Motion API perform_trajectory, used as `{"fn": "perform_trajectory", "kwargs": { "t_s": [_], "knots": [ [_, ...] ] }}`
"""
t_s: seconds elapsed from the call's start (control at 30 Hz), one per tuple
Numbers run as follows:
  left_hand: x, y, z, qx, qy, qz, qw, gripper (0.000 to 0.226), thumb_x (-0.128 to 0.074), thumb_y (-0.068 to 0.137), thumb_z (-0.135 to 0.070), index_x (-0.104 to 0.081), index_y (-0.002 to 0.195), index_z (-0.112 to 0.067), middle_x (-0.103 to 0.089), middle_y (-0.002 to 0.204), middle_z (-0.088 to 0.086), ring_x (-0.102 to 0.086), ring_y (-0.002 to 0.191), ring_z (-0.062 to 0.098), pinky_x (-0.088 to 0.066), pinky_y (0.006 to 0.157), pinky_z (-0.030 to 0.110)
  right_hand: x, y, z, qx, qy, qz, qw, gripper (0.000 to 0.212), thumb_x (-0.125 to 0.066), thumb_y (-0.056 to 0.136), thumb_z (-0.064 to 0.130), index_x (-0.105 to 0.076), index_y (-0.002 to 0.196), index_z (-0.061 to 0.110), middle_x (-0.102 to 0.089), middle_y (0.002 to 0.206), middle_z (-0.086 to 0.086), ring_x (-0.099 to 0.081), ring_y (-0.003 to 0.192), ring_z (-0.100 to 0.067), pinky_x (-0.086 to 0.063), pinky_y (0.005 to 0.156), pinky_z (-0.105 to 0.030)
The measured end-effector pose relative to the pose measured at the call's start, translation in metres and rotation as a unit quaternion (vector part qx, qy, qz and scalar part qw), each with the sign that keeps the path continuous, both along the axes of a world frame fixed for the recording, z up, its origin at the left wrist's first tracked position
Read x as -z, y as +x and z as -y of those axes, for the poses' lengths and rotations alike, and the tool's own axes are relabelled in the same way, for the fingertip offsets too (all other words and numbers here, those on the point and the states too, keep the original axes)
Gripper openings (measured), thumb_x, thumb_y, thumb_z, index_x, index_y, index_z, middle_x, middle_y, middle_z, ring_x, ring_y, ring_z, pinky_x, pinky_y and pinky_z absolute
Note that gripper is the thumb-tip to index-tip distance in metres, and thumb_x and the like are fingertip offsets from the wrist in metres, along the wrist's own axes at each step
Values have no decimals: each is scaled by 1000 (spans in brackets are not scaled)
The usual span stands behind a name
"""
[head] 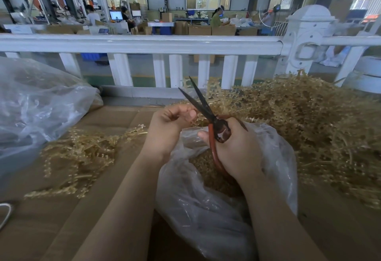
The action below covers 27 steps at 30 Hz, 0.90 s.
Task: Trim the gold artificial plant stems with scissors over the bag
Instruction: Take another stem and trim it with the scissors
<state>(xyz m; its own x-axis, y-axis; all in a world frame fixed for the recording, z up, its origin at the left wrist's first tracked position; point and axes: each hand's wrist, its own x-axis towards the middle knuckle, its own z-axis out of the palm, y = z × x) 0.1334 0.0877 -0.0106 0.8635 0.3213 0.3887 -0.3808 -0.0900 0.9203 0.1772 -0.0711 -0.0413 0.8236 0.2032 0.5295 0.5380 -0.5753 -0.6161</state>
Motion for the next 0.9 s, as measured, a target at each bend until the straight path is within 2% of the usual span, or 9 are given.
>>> {"fn": "perform_trajectory", "kwargs": {
  "t_s": [0.13, 0.23, 0.3, 0.4, 0.53, 0.63, 0.8, 0.9],
  "knots": [
    [0, 1, -3, -20, -9, 14, 1000, 15, -62, 93, -3, -72, 85, -10, -71, 78, -5, -61, 72, 1, -47, 68, 13, 4, 3, -1, 19, -48, 23, 998, 65, -49, 69, 88, -54, 90, 27, -59, 83, 15, -56, 74, -3, -39, 56, -14],
    [2, 2, -4, -35, -2, 9, 999, 20, -60, 93, 0, -73, 83, -12, -70, 83, 3, -61, 80, 10, -51, 78, 23, 4, 3, -1, 26, -70, 48, 996, 62, -52, 73, 85, -53, 90, 25, -61, 85, 13, -58, 77, -8, -43, 57, -19],
    [2, 1, -3, -34, -1, 13, 999, 21, -59, 93, 2, -73, 85, -11, -72, 82, -1, -63, 79, 7, -51, 76, 20, 3, 2, -1, 28, -76, 43, 996, 59, -53, 75, 83, -54, 91, 26, -61, 86, 15, -58, 77, -7, -47, 58, -22],
    [1, 2, -2, -30, -14, 20, 999, 18, -61, 92, 2, -75, 90, -9, -75, 85, -2, -66, 80, 4, -50, 74, 15, 2, 1, 0, 35, -74, 25, 996, 58, -53, 73, 84, -52, 86, 27, -59, 79, 17, -57, 71, -6, -46, 55, -22],
    [1, 2, -1, -27, -18, 39, 999, 20, -61, 91, 4, -75, 89, -11, -75, 80, -10, -62, 70, -5, -45, 64, 8, 2, 1, 0, 50, -81, 32, 995, 60, -54, 73, 83, -53, 80, 24, -59, 74, 12, -57, 67, -9, -51, 58, -30],
    [0, 0, -2, -11, -33, 48, 998, 19, -61, 92, 2, -74, 90, -11, -75, 78, -10, -63, 69, -5, -45, 63, 7, 1, 0, 0, 45, -77, 42, 995, 61, -56, 73, 82, -54, 76, 22, -57, 69, 12, -54, 63, -7, -47, 55, -26],
    [1, -1, -2, 2, -43, 46, 998, 15, -62, 92, -3, -74, 93, -11, -75, 81, -9, -64, 71, -4, -46, 64, 7, 1, -2, -1, 26, -45, 48, 997, 67, -44, 68, 87, -59, 75, 23, -49, 64, 20, -43, 58, 5, -39, 53, -21],
    [1, 0, -3, -3, -45, 40, 998, 16, -62, 93, -2, -75, 91, -12, -76, 85, -6, -67, 78, 1, -49, 69, 10, 1, -3, -1, 20, -35, 52, 998, 61, -52, 70, 83, -57, 71, 23, -46, 59, 21, -42, 57, 8, -36, 51, -19]
  ]
}}
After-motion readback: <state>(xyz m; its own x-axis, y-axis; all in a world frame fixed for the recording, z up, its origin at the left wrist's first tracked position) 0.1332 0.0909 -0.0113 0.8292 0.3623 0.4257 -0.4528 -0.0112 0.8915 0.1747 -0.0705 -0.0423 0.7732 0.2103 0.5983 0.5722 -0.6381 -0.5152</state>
